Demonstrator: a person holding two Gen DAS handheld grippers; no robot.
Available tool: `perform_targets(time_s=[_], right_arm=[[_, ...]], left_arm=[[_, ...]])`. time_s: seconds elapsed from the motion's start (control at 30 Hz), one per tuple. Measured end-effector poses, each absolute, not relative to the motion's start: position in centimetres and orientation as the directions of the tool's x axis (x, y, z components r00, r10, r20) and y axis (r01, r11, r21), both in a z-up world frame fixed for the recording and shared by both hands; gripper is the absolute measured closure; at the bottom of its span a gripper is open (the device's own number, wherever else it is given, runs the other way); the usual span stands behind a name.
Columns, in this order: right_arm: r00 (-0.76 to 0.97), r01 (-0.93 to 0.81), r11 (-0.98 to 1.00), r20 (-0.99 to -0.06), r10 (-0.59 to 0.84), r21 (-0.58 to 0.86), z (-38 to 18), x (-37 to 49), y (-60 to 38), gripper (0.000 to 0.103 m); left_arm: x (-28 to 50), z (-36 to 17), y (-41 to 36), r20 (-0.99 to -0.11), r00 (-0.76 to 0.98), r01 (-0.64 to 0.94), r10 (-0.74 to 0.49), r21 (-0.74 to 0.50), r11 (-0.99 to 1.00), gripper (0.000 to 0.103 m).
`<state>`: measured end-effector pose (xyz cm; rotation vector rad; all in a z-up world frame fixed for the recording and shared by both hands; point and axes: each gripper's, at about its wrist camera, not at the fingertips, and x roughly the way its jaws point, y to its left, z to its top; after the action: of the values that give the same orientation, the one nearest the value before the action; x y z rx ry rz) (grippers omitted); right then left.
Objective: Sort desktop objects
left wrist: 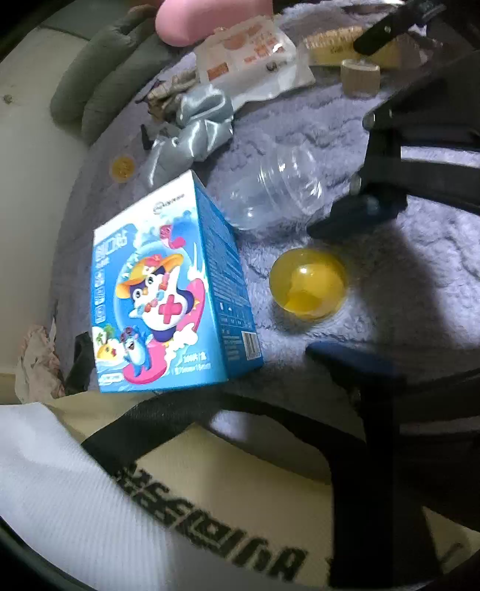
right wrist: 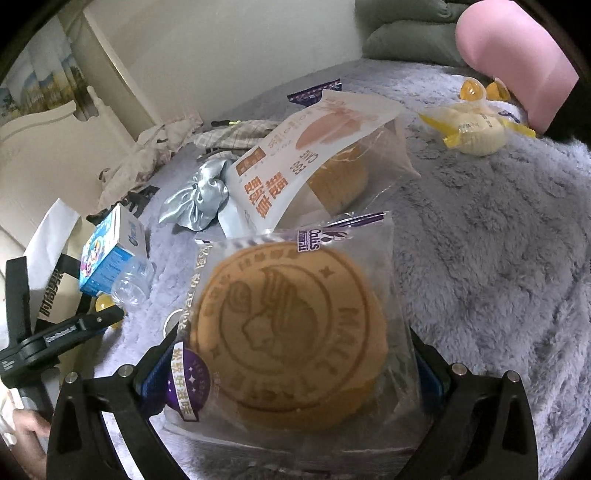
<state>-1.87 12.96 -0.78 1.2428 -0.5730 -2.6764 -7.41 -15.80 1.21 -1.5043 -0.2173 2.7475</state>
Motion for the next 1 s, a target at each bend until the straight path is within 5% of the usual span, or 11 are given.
perform_targets(time_s=[0.47,0.63,1.0], right_arm=[[-0.635,-0.043,-0.946,-0.740,-0.223,0.323,-0.8,-2.2,11.9,0.000],[-0.630,-0.060,-0.949,-0.749,-0.205,0.310,-0.4,-1.8,11.9,0.008],[-0.632,-0.056,-0.912,-0.722,-0.283,0.407,4.5,-0.8,11.4,0.014]], left_arm=[[-4.7,4.3,-15.6,-0.833,-0.549,0.052,0.076,-0.124,-0.991,0.060],[-3.1,6.2,-14.1,-0.807,-0.584,-0.019,0.086,-0.093,-0.996,0.060],[-3.7,10.2,-8.2,-0.721,-0.684,-0.129,0.108,-0.026,-0.991,0.060]])
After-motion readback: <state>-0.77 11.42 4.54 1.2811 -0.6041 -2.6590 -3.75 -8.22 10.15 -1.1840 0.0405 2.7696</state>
